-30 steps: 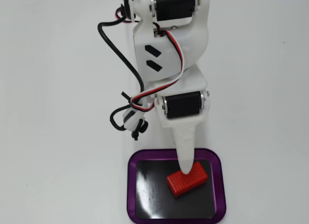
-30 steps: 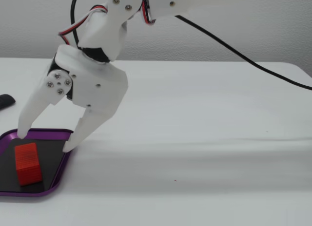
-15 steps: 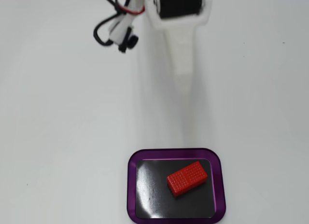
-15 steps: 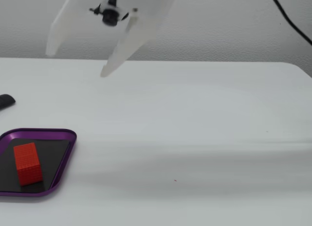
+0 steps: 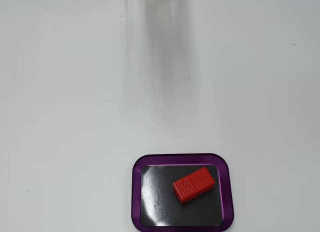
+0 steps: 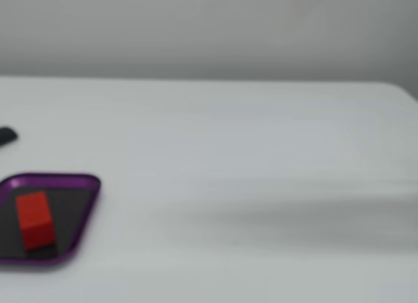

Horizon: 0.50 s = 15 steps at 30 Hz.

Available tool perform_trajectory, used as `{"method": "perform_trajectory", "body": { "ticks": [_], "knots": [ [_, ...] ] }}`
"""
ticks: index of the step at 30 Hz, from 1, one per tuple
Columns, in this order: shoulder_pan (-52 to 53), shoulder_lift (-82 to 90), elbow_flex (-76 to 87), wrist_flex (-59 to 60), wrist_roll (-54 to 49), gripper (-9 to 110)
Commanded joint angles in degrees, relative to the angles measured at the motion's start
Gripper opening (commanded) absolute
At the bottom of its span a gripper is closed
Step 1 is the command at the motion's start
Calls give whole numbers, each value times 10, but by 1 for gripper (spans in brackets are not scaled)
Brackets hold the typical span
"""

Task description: Pick up the cube and place it in the box.

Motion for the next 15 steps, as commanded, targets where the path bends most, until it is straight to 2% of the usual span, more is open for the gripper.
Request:
{"method": "perform_trajectory", "body": {
  "ticks": [1,10,15],
  "knots": [
    [9,145,122,-9,3,22],
    [21,468,526,-167,2,22],
    [55,635,689,-263,4,22]
  ]
}}
